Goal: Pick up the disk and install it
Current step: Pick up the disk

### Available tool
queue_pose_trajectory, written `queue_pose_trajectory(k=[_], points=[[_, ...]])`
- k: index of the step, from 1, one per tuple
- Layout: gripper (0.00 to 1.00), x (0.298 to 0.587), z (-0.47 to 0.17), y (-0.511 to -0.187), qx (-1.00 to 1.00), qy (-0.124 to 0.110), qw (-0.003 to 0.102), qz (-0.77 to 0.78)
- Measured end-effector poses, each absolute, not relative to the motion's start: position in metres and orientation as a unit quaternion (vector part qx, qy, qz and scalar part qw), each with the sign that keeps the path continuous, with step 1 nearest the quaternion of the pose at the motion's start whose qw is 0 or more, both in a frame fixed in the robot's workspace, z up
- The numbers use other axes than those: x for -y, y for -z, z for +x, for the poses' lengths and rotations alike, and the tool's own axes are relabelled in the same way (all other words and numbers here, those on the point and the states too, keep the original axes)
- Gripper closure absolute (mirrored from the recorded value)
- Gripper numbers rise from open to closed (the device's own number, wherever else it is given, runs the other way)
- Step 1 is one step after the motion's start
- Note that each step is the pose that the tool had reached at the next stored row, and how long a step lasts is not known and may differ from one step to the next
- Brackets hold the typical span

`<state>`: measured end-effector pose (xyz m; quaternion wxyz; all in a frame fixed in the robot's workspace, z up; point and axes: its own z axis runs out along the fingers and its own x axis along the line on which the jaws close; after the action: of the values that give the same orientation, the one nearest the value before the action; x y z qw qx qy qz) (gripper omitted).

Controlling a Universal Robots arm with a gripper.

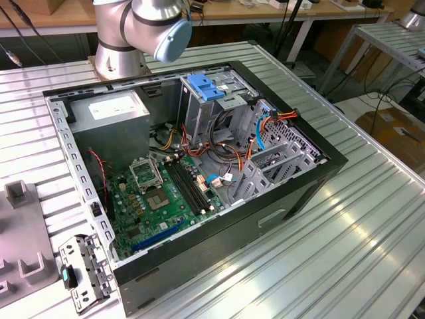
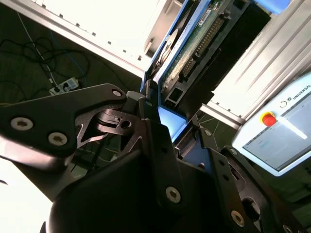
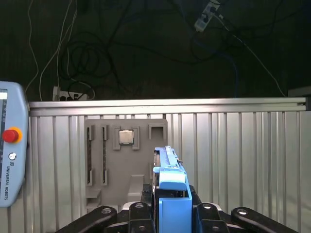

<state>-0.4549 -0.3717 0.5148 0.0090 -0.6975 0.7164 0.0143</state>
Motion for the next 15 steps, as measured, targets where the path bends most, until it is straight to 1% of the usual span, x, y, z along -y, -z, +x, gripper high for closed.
queue_pose_trajectory(k=[15], points=[[0.63,0.372,-0.433,-0.515,-0.716,-0.014,0.009,-0.698]])
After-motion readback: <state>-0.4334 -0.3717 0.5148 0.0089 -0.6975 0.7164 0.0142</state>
